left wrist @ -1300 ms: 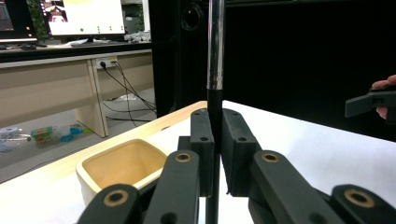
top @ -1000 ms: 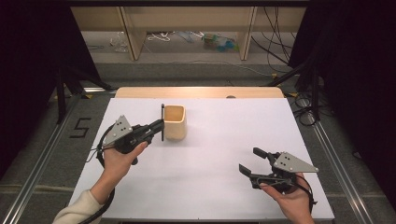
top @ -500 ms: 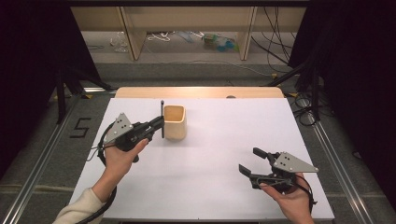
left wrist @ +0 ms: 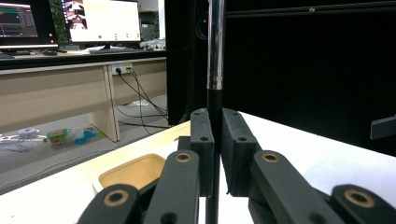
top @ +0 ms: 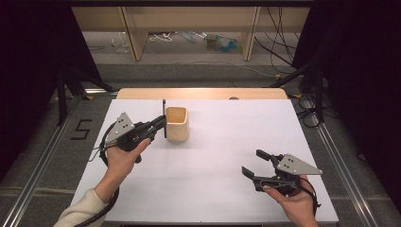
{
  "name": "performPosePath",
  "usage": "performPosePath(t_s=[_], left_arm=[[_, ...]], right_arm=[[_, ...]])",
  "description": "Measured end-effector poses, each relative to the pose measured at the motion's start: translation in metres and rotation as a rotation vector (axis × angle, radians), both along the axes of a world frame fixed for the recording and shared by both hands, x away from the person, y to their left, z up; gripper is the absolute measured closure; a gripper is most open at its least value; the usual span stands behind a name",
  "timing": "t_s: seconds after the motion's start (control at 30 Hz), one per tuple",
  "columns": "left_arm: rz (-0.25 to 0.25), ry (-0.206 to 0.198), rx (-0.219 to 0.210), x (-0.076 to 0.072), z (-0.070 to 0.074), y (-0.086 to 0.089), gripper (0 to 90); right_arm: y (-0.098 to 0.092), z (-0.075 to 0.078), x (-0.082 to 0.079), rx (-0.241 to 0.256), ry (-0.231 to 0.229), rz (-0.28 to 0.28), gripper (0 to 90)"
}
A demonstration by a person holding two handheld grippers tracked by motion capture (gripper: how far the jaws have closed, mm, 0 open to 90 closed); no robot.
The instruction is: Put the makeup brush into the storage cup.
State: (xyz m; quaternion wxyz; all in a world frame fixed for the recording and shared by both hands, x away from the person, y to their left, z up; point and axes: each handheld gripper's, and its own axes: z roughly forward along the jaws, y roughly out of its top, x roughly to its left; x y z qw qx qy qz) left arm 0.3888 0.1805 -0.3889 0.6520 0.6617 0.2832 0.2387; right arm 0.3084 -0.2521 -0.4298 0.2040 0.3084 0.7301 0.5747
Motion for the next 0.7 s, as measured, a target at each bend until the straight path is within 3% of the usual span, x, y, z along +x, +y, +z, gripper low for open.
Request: performPosePath(t_s=[0.07,0.1,0.17,0.7], left_arm=[[0.000,-0.001,0.000,0.0004,0.0001,-0.0001,83.8],[0.001,0.001,0.000,0.0003,0.0002,-0.0001,83.8],[-0.002,-0.003,0.002,0.0009,0.0004,0.0001,83.8],[0.001,-0.007,-0.007,0.0047,0.0024,0.0001,83.8]], right_arm=[[0.0000,0.0000,0.0000,0.000,-0.001,0.000,22.1],[-0.0003,-0.0005,0.0022,0.001,-0.035,0.005,22.1],[-0.0001,0.0000,0.0000,0.000,0.000,0.000,22.1],[-0.0002,-0.0001,0.0001,0.000,0.004,0.003,22.0]])
